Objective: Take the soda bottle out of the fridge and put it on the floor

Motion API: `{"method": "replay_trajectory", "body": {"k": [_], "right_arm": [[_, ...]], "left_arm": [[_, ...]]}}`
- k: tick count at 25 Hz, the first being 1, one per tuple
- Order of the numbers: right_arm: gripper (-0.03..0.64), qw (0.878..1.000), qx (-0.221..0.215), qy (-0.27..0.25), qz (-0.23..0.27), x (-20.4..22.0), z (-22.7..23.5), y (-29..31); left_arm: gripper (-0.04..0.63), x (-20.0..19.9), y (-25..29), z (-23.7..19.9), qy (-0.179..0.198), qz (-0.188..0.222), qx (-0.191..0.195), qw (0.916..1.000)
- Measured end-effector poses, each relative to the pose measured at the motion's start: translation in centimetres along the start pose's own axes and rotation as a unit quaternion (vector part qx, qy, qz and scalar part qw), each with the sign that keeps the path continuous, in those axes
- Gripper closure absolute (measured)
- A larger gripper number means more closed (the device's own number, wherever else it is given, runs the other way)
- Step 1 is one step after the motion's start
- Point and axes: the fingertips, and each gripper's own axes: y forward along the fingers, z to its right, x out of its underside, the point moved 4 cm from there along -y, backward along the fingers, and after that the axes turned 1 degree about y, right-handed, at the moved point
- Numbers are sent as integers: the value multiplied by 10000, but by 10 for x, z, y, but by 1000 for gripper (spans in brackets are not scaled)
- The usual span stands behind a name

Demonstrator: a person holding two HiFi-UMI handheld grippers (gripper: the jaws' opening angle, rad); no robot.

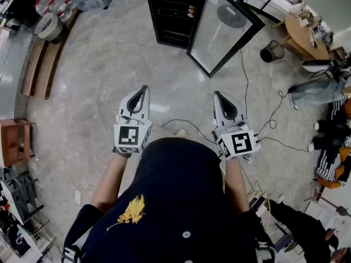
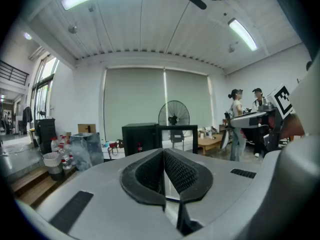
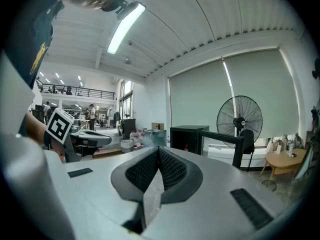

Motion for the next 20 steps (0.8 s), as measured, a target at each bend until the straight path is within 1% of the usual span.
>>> {"method": "replay_trajectory", "body": {"k": [3,6,15,20], "right_arm": [[621,10000,0,-21,38,0,6,2],[621,10000,29,76,42,5,10,-2],[621,9997,97,204,-72,16,19,-9],[621,9996,94,201,-164,20,30,-7]], "left_arm": [[577,-2,4,-1,21,25,-57,10000],[577,1,4,5,35,15,-57,10000],[577,5,7,14,117,-126,-5,9999],[577,1,8,18,116,-216,-88,9997]]}}
